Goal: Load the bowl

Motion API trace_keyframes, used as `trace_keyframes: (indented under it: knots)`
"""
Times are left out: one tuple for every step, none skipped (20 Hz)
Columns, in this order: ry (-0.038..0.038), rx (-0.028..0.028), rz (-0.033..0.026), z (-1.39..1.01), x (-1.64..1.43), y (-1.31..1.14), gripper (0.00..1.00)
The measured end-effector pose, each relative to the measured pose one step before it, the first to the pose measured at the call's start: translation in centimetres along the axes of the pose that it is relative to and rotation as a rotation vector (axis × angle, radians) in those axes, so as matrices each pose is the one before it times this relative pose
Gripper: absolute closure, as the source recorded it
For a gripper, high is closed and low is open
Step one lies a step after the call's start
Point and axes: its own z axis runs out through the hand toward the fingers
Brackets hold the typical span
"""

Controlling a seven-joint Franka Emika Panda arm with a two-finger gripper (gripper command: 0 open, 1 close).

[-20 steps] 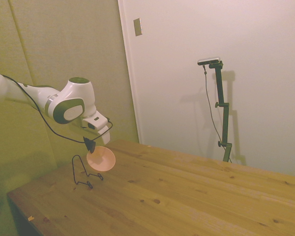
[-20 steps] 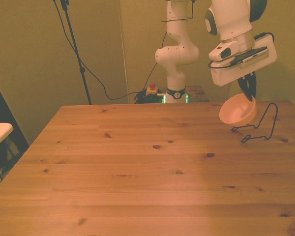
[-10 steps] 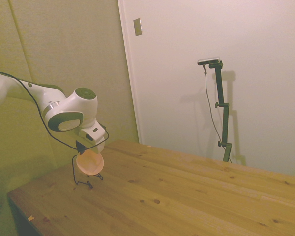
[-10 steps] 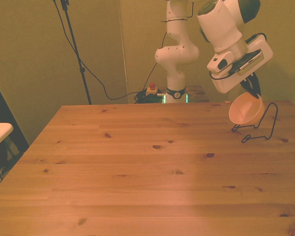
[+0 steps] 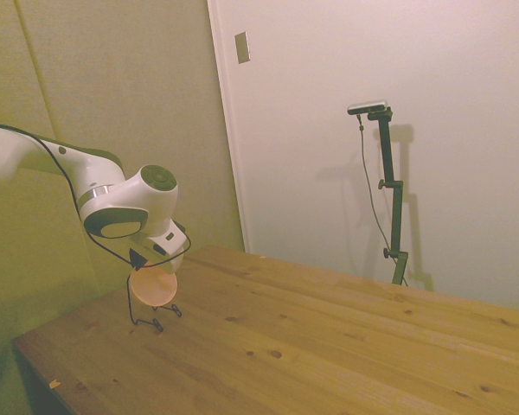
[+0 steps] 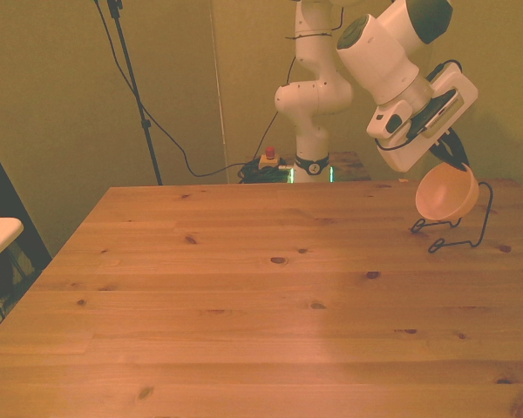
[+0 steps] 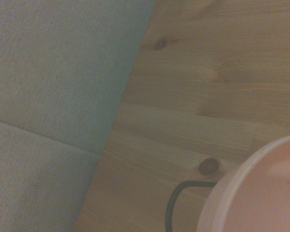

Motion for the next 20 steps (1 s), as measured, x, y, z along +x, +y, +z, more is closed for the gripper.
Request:
trace_keyframes:
  knots:
    - [-0.00640,0.01324,-0.00342,0.178,0.013,0.407,1.00]
    - [-0.00825,0.01042,-0.00448,0.166,0.008,0.428,1.00]
    - [-0.00839,0.01007,-0.00503,0.102,0.014,0.404,1.00]
    - [-0.00420,0.00921,-0.00359,0.063,0.049,0.377,1.00]
    - [-0.00253,0.01169,-0.00607,0.047,0.037,0.253,1.00]
    - [-0.00230,0.01130,-0.00523,0.035,0.050,0.112,1.00]
    - [-0.00271,0.00890,-0.00653,0.064,0.053,0.050,1.00]
    - [-0.00569,0.00998,-0.00348,0.122,0.043,0.074,1.00]
    - [-0.00631,0.00676,-0.00378,0.145,0.048,0.099,1.00]
    - [-0.00437,0.00749,-0.00435,0.179,0.087,0.108,1.00]
    - [-0.00320,0.00511,-0.00240,0.210,0.141,0.126,1.00]
    - [-0.00292,0.00645,0.00013,0.220,0.107,0.117,1.00]
    - [-0.00243,0.00464,-0.00159,0.193,0.123,0.124,1.00]
    - [-0.00114,0.00685,-0.00156,0.119,0.076,0.081,1.00]
    - [-0.00071,0.00427,-0.00169,0.083,0.061,0.050,1.00]
    - [-0.00028,0.00569,0.00007,0.058,0.041,0.023,1.00]
    - [-0.00075,0.00657,-0.00092,0.078,0.033,0.022,1.00]
    - [-0.00172,0.00515,-0.00136,0.093,0.037,0.056,1.00]
    - [-0.00204,0.00564,-0.00133,0.099,0.041,0.066,1.00]
    - [-0.00253,0.00261,-0.00122,0.092,0.041,0.083,1.00]
